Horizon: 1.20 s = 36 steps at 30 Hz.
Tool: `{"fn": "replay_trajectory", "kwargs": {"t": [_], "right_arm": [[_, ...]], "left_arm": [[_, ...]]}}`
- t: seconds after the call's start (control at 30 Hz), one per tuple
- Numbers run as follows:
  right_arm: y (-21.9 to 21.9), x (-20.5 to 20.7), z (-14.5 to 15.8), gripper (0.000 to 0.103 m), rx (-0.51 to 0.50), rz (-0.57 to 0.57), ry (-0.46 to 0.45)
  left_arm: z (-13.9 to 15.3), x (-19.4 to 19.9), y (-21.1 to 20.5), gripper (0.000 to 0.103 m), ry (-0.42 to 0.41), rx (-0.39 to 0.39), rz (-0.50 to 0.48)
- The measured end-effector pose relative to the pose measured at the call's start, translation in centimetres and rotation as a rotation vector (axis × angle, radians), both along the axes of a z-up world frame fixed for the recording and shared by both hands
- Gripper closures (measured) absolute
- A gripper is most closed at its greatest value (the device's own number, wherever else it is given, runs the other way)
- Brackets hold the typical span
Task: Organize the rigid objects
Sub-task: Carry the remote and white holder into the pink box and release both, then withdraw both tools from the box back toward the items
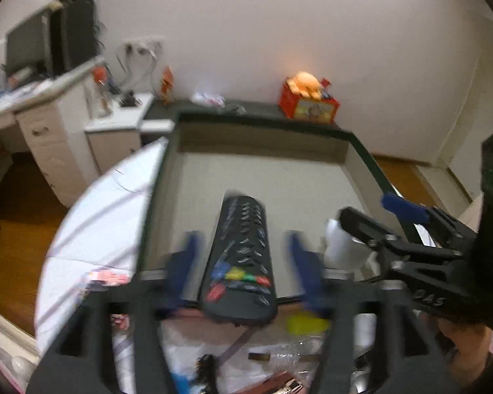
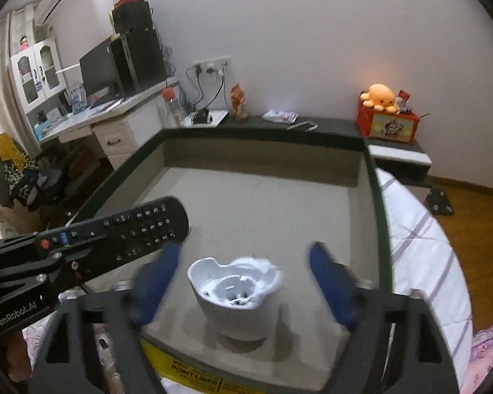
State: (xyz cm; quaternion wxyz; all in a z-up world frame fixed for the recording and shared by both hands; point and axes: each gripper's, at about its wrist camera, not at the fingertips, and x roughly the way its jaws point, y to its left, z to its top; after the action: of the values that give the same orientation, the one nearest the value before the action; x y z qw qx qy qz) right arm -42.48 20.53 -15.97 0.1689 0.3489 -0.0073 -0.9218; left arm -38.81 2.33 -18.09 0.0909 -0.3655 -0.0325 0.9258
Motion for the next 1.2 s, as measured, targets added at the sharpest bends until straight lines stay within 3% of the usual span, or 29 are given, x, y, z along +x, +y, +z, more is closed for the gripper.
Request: {"fn": "replay_trajectory", "kwargs": {"t": [0.03,0.1,0.17,0.2,0.23,0.27,0.37,0.6,0.83,1.2], "right_arm": [[0.2,0.7,0.6,0.018,-0.012,-0.010,0.017],[0.6,2.0,2.0,0.018,-0.019,-0.019,0.057],[0.7,4.0,3.5,0.017,-0.017,-0.037,0.122],[0.8,5.1,4.3,0.014,-0.019,-0.043,0.152],[0.9,6.3,5.0,0.003,-0.023,-0.046,0.186],[1.0,7.7,5.7,0.000,-0.027,-0.046,0.227],[1.0,11.0,7.4,0.000,-0.008,-0.056,0.303],[1.4,17.8,9.9,0.000,0.039,-0.105,0.395],[2.5,23.1,11.3,0.000,0.025,-0.135,0.425],[3.1,27.1,12.5,0.000,0.040,-0.143,0.450]], "left_arm": [[0.4,0.6,-0.3,0.016,0.034,-0.010,0.019],[1.9,2.5,-0.8,0.014,0.124,-0.028,0.045],[3.2,4.4,-1.5,0.001,0.185,-0.027,0.074],[3.9,5.7,-1.8,0.000,0.225,-0.033,0.094],[4.4,6.7,-1.9,0.000,0.250,-0.037,0.104],[4.9,7.7,-2.3,0.000,0.277,-0.050,0.109],[5.8,10.3,-3.3,0.000,0.311,-0.084,0.140],[7.3,16.2,-4.7,0.000,0.296,-0.127,0.132],[9.9,22.0,-5.1,0.000,0.385,-0.113,0.124],[10.6,25.0,-5.0,0.000,0.396,-0.123,0.099]]}}
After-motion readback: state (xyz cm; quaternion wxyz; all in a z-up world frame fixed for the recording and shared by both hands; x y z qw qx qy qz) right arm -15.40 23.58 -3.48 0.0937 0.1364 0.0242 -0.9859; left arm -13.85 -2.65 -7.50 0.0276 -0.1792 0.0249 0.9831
